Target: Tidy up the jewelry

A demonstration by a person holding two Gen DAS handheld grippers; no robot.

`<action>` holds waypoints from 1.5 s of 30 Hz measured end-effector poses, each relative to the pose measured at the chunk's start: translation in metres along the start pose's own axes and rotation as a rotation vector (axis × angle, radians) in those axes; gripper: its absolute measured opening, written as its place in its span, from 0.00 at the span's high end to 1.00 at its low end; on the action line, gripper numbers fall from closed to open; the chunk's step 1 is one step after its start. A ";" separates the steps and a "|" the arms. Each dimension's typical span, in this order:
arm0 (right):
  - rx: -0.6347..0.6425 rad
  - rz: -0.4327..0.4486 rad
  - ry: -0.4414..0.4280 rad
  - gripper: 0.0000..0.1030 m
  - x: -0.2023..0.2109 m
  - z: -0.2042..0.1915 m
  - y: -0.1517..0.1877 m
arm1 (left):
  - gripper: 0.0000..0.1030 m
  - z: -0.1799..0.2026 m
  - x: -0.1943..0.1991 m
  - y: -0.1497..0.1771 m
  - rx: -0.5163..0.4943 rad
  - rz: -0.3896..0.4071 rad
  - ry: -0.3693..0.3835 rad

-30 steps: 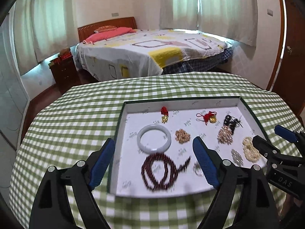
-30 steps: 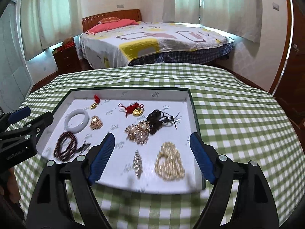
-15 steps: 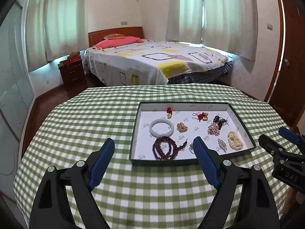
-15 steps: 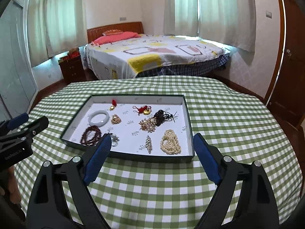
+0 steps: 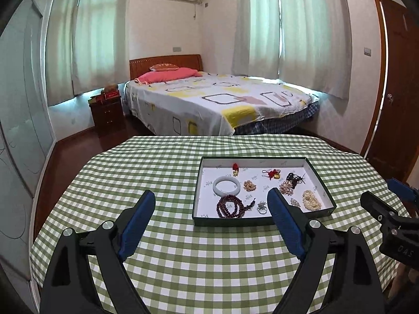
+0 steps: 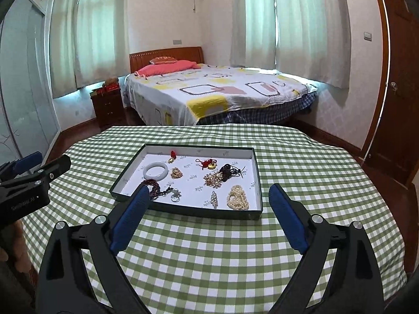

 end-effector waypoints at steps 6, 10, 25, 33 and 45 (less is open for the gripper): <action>0.015 0.034 0.004 0.07 0.018 -0.004 -0.002 | 0.18 -0.002 0.011 -0.001 0.011 0.020 0.007; 0.006 0.046 -0.007 0.07 0.027 -0.005 -0.003 | 0.18 -0.001 0.021 -0.003 0.006 0.039 0.007; 0.004 0.070 -0.009 0.07 0.038 -0.003 -0.003 | 0.18 0.003 0.032 -0.004 0.002 0.064 0.011; 0.004 0.068 -0.011 0.07 0.037 -0.003 -0.003 | 0.18 0.001 0.032 -0.002 0.014 0.057 0.015; 0.003 0.068 -0.010 0.07 0.037 -0.003 -0.003 | 0.18 0.002 0.032 -0.002 0.018 0.055 0.021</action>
Point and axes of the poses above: each gripper's, at about its wrist camera, not at the fingertips, and x roughly against the way its jaws point, z to its right, y to its underside, the point moved 7 cm from there along -x, roughly the way its jaws point, and after that the axes turned 11 degrees about -x, right-handed, at the moved point
